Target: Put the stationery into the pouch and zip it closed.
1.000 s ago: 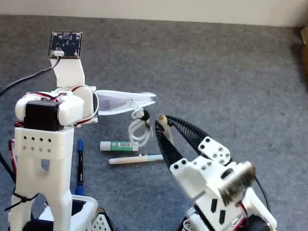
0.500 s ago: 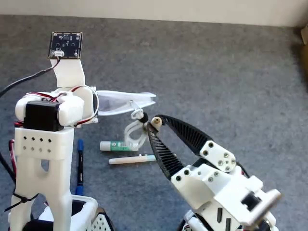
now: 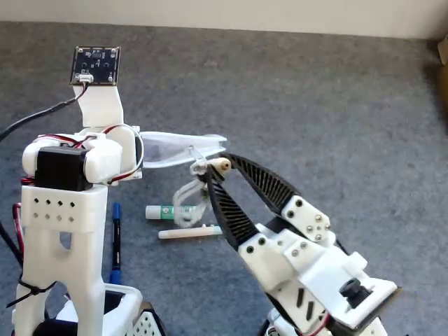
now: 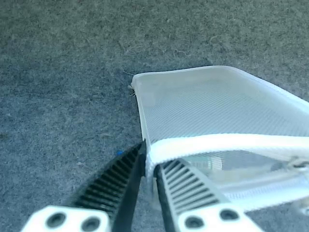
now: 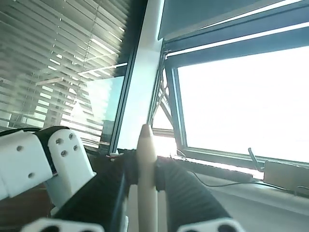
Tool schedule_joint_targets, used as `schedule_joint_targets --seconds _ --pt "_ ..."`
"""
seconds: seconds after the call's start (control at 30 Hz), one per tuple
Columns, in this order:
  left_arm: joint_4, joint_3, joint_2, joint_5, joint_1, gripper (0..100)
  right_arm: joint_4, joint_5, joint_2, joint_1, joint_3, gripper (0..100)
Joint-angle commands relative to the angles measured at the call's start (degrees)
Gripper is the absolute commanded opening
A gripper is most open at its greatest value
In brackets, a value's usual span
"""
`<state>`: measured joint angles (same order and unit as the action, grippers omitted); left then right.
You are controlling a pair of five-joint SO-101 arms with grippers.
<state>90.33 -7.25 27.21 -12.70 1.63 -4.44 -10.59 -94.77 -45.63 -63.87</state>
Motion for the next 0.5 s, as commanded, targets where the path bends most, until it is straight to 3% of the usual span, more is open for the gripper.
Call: schedule_joint_targets --seconds 0.0,0.47 --pt "-0.88 -0.75 -0.22 -0.35 1.19 1 5.23 0.53 4.88 -2.07 0.66 0.4" --pt "-0.88 -0.75 -0.22 -0.26 1.1 1 19.91 0.09 24.04 -3.47 0.66 0.4"
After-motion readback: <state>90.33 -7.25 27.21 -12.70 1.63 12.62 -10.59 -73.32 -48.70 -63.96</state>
